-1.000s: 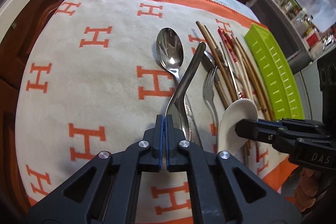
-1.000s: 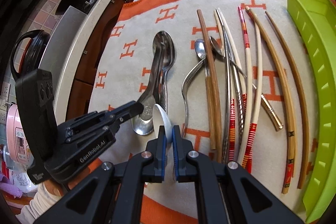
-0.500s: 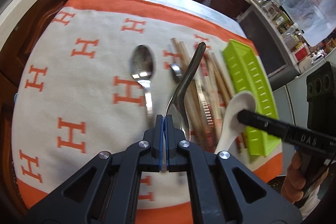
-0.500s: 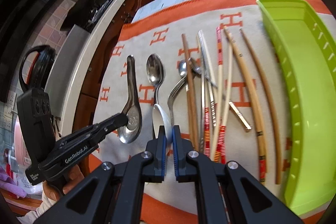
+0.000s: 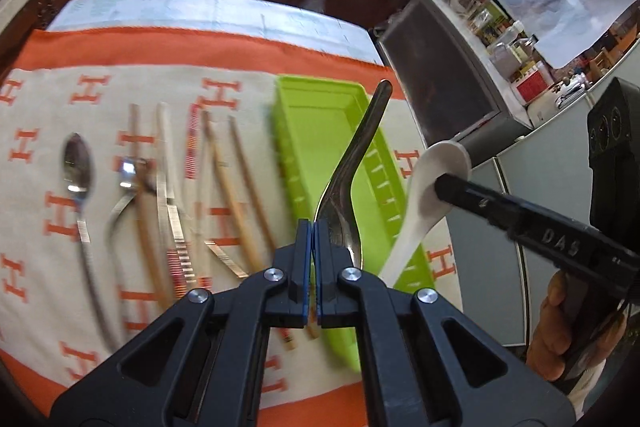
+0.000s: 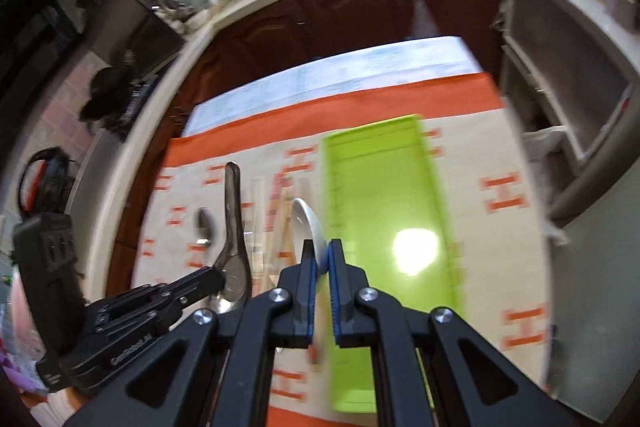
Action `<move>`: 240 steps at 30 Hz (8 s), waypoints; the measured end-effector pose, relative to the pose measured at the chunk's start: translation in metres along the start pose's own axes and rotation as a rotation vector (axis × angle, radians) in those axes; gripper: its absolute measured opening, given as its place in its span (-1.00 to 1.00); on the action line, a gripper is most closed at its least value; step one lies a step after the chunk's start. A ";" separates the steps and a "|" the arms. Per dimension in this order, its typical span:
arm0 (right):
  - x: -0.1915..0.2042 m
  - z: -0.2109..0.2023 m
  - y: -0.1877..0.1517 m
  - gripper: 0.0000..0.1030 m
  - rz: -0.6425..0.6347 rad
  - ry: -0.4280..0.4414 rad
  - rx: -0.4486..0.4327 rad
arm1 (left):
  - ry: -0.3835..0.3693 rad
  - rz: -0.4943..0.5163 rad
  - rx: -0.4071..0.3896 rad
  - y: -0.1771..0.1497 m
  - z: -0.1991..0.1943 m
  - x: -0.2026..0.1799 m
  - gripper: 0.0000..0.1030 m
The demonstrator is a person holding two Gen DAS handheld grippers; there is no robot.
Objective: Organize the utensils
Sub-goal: 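Carry both spoons into the green tray and open both grippers, then grasp a plain brown wooden chopstick with the right gripper, then grasp a red-and-gold patterned chopstick with the left gripper while the right holds its chopstick, then lay both chopsticks lengthwise in the green tray and open both grippers, then grasp a light wooden chopstick from the row with the right gripper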
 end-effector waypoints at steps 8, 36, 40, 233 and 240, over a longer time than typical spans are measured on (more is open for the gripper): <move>-0.049 0.039 -0.013 -0.89 0.007 -0.056 0.149 | 0.059 -0.034 0.069 -0.018 0.059 -0.007 -1.00; -0.032 0.115 -0.054 -0.66 0.032 0.176 0.378 | 0.165 -0.045 0.014 0.033 0.079 0.006 -0.96; -0.032 0.115 -0.063 -0.50 0.053 0.174 0.375 | 0.157 -0.074 0.032 0.035 0.082 0.014 -0.86; -0.079 0.085 -0.014 -0.59 0.114 0.009 0.262 | 0.156 0.131 0.152 -0.002 0.038 -0.049 -0.29; -0.065 0.070 -0.035 -0.59 0.119 -0.001 0.250 | 0.239 0.130 0.148 -0.021 0.017 -0.012 -0.29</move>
Point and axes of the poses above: each gripper's, at about its wrist camera, not at the fingertips, and z roughly the way its jaws point, x to its left, y to its top, the point moved 5 cm from there along z, roughly the way its jaws point, and after that the axes turned 5 degrees about -z, right-handed, at the moved point
